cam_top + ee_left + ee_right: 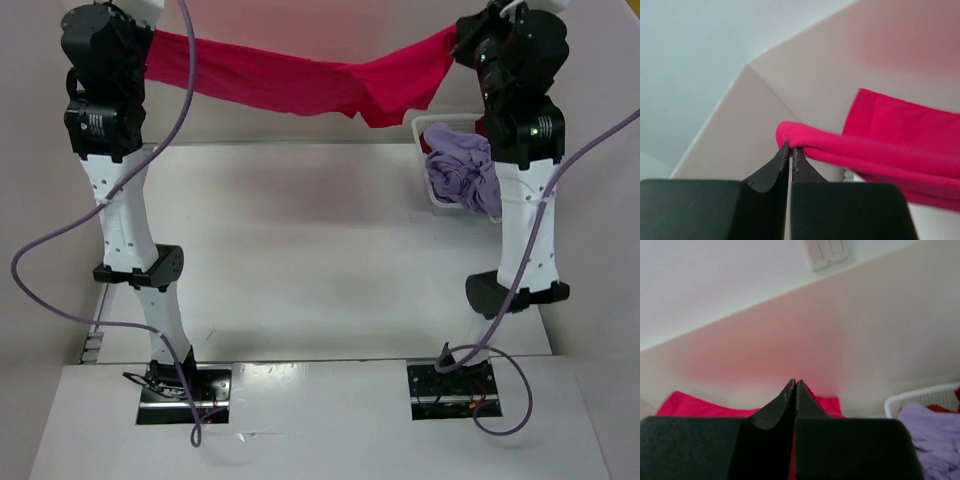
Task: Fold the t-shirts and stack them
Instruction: Flatten out the tshirt, then fold the flattened tshirt in 1/3 of the way
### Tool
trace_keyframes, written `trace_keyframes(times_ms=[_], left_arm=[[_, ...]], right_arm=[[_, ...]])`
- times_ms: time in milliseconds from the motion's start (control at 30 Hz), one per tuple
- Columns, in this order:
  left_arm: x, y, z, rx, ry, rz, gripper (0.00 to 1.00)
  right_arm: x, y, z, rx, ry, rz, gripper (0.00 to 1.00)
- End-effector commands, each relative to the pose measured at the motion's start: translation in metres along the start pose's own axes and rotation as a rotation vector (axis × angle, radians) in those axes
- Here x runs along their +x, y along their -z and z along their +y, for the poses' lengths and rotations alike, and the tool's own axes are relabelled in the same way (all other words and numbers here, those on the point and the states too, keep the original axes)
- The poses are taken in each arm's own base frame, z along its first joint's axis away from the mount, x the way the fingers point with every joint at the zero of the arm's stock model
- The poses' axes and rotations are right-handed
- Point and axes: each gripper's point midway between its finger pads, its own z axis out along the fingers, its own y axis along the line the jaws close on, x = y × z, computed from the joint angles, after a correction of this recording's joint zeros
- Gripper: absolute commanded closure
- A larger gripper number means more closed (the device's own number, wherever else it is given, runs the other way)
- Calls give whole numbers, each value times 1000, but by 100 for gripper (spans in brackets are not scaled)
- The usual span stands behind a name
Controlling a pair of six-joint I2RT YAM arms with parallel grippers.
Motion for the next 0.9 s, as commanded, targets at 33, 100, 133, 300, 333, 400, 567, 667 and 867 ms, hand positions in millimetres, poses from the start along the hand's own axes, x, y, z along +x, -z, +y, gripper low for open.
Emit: trace_keyframes(times_ms=[33, 100, 133, 300, 333, 400, 567, 667, 867], left_arm=[[80, -13, -95, 318, -82, 236, 100], [109, -3, -119, 441, -106, 325, 100], [121, -2, -119, 448, -97, 368, 100], [205, 38, -162, 752, -107, 629, 100], [218, 45, -169, 774, -123, 652, 100], [223, 79, -159, 780, -171, 612, 100], [326, 186, -195, 853, -379, 754, 100], [384, 249, -208, 941, -394, 910, 100], [426, 304, -222, 994, -338, 1066, 100]], right_arm=[[69, 13, -30, 102, 70, 190, 100], [141, 29, -48, 153, 126, 332, 100], [126, 56, -43, 123, 112, 295, 100], [233, 134, -64, 135, 65, 491, 100], [234, 151, -62, 121, 41, 495, 100], [275, 181, -69, 125, 18, 603, 100], [331, 239, -73, 143, -126, 802, 100], [367, 274, -85, 176, -163, 943, 100], [394, 304, -79, 186, -189, 1064, 100]])
